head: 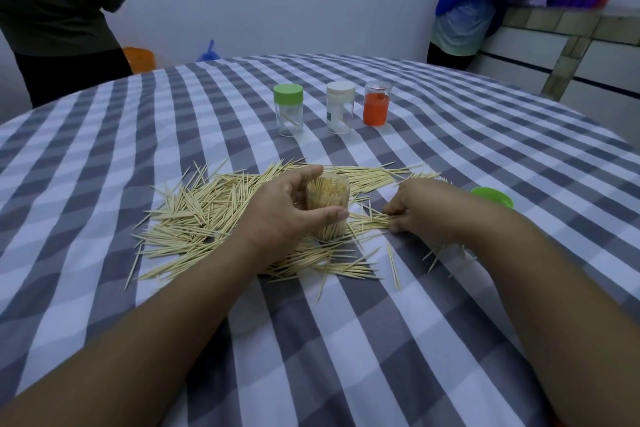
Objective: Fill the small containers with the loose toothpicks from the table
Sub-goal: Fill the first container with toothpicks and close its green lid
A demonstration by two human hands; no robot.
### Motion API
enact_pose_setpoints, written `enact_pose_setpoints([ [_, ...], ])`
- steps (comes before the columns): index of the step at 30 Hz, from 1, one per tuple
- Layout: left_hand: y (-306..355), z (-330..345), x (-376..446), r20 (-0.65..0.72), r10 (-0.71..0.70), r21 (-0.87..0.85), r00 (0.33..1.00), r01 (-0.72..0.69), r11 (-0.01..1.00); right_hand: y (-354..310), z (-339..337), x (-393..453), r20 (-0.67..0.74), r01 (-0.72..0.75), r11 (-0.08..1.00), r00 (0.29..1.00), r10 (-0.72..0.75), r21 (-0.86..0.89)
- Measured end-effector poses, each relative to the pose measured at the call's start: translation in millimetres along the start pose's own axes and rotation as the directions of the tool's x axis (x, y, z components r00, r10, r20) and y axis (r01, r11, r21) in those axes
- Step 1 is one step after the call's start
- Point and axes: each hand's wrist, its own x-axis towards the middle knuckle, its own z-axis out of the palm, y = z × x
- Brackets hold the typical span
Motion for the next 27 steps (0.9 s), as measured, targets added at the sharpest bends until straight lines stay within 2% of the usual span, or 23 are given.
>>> enact_pose_setpoints([
  [3,-0.5,-0.2,-0.3,0.006,0.004,-0.005,1.000,-0.004,1.000,-2.9,2.0,2.6,-0.004,-0.033,0.999,0.999,0.033,-0.035],
  [7,0.5,-0.3,0.0,0.004,0.006,-0.004,1.000,-0.006,1.000,-22.5,-5.8,3.7,0.091,-0.053,0.974,0.993,0.075,-0.218],
  [10,0.1,-0.8,-0.2,-0.002,0.001,0.004,1.000,-0.001,1.000,-22.8,-6.5,7.4,0.104,-0.097,0.970,0.987,0.123,-0.224],
  [14,-1.1,-1.1,0.5,-0.003,0.001,-0.010,1.000,-0.001,1.000,-12.0,-5.9,0.6,-0.015,-0.122,0.988,0.993,0.121,-0.090],
  [18,-1.3,-1.2,0.3,-0.007,-0.001,-0.008,1.000,0.001,1.000,-3.3,-13.6,-9.8,-0.193,-0.003,0.960,0.979,0.060,0.280],
  [20,-1.6,-1.3,0.5,-0.009,-0.005,-0.007,1.000,0.005,1.000,-4.8,-15.1,-11.7,-0.262,0.075,0.846,0.962,0.078,0.527],
  [21,-1.6,-1.4,0.4,-0.010,-0.005,-0.007,1.000,0.005,1.000,-6.5,-14.8,-11.7,-0.279,0.120,0.732,0.955,0.099,0.670],
  [23,-1.6,-0.8,0.8,-0.010,-0.004,-0.004,1.000,0.004,1.000,-10.5,-13.9,-10.6,-0.274,0.196,0.411,0.952,0.138,0.890],
  [25,-1.2,0.0,0.6,-0.006,-0.002,-0.002,1.000,0.002,1.000,-16.3,-12.1,-8.3,-0.268,0.243,0.154,0.948,0.174,0.958],
  [27,-1.6,0.8,0.2,-0.001,0.005,-0.007,1.000,-0.005,1.000,-23.5,-9.8,-4.8,-0.274,0.279,0.006,0.935,0.224,0.960],
])
